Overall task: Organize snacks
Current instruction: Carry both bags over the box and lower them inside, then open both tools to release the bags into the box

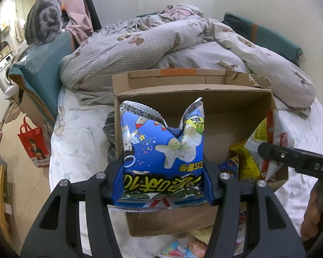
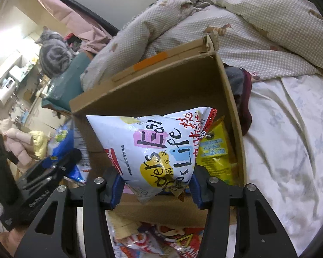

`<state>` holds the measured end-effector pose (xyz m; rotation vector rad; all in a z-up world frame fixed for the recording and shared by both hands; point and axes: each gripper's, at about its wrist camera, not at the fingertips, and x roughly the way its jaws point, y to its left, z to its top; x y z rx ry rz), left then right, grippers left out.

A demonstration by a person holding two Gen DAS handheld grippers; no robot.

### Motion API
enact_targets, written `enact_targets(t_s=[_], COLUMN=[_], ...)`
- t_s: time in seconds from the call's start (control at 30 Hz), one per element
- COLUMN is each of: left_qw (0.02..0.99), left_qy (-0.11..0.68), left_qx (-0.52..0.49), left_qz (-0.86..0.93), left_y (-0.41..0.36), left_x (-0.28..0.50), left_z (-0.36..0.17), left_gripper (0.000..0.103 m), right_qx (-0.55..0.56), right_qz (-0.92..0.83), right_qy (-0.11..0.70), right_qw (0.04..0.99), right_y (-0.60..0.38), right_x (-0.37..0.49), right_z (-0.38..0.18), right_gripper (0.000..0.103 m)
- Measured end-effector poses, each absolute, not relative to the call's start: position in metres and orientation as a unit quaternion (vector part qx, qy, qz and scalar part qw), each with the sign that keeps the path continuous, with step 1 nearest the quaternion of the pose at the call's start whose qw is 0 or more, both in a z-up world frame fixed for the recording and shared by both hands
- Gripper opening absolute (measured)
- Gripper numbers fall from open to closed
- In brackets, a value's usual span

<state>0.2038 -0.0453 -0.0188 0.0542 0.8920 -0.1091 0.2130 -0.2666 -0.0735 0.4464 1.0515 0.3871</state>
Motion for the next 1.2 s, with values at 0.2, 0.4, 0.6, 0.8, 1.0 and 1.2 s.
enact_targets(t_s=[0.2,0.4,0.6,0.8,1.0,1.2], left_qw=[0.894,0.889,0.888,0.889,0.886,0.887], left_qy=[0.443,0.454,0.454,0.452,0.456,0.456], left_qx=[0.021,0.018,0.020,0.017,0.022,0.015], left_qz=[-0.060,-0.062,-0.068,-0.071,-0.079,-0.075], left_y=[-0.047,-0.048,-0.051,-0.050,-0.052,-0.052], left_x=[0.213,0.214,0.212,0.211,0.209,0.210], left_z=[-0.025,-0.032,-0.034,-0.031,-0.032,-0.031], left_gripper=[0.054,0.055,0.055,0.055,0.055,0.074], right_qx=[0.199,0.208,0.221,0.233,0.241,0.243], right_qz=[0.169,0.166,0.170,0.176,0.179,0.180], right_qy=[0.507,0.516,0.521,0.508,0.500,0.502], right_qw=[0.821,0.814,0.807,0.811,0.812,0.810], right_y=[-0.264,-0.265,-0.265,-0.264,-0.266,-0.267], right_x=[0.218,0.222,0.225,0.223,0.223,0.224], right_z=[-0.084,-0.089,-0.091,-0.086,-0.083,-0.085], right_gripper=[0.055,0.056,0.062,0.087,0.090,0.090])
